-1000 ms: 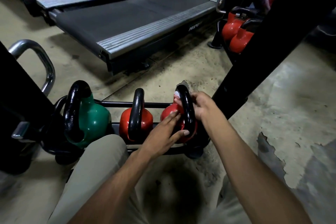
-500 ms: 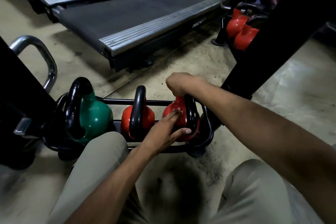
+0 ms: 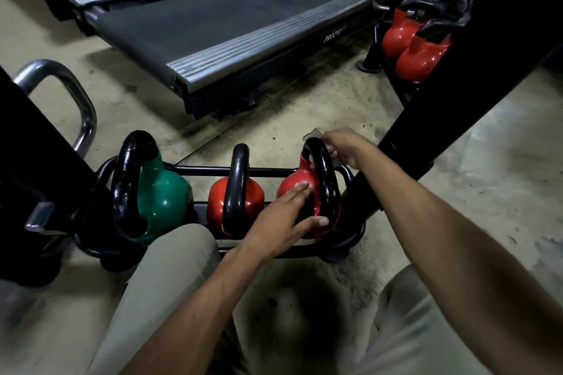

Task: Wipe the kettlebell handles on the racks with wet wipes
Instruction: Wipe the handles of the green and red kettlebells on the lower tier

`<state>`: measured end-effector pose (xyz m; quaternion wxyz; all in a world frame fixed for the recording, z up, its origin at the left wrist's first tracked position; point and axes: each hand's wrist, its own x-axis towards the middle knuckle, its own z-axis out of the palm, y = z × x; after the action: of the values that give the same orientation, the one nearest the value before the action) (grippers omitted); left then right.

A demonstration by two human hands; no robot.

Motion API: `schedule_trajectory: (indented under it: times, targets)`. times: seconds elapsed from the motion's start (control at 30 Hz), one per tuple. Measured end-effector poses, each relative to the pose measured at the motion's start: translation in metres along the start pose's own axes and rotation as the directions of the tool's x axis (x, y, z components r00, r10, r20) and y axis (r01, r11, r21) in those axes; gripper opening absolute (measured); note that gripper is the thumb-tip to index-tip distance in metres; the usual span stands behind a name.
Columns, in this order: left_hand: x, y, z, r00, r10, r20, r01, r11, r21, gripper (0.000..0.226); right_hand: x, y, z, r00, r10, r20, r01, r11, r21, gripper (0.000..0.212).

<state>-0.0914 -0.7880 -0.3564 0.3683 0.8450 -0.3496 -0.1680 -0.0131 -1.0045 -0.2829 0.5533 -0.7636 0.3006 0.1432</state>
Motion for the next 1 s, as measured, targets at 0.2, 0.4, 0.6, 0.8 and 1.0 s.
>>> schedule_trajectory:
  times: [0.2,0.4,0.6,0.8,1.0]
  targets:
    - [0.003,0.002,-0.001,1.0,0.01,-0.02,-0.01,1.0,0.02,0.088,-0.022,0.037,0.025,0.983,0.007,0.182,-0.146,0.633,0.76,0.034]
    - [0.001,0.005,-0.001,0.999,0.025,-0.035,-0.025,0.999,0.021,0.083,-0.041,0.038,0.029,0.988,0.032,0.15,-0.144,0.531,0.835,0.028]
    - [0.002,0.001,0.001,1.0,-0.004,-0.025,0.004,1.0,0.008,0.087,-0.051,0.032,0.031,0.818,-0.314,-0.482,0.434,0.887,0.16,0.012]
    - [0.002,-0.001,0.004,0.999,-0.011,-0.047,0.008,0.997,-0.075,0.083,-0.085,0.02,0.046,0.594,-0.803,0.055,0.289,0.149,-0.946,0.009]
    - [0.002,0.002,0.003,0.999,-0.003,-0.038,0.002,1.0,-0.024,0.083,-0.093,0.068,0.038,0.624,-0.578,-0.526,0.535,0.807,-0.252,0.007]
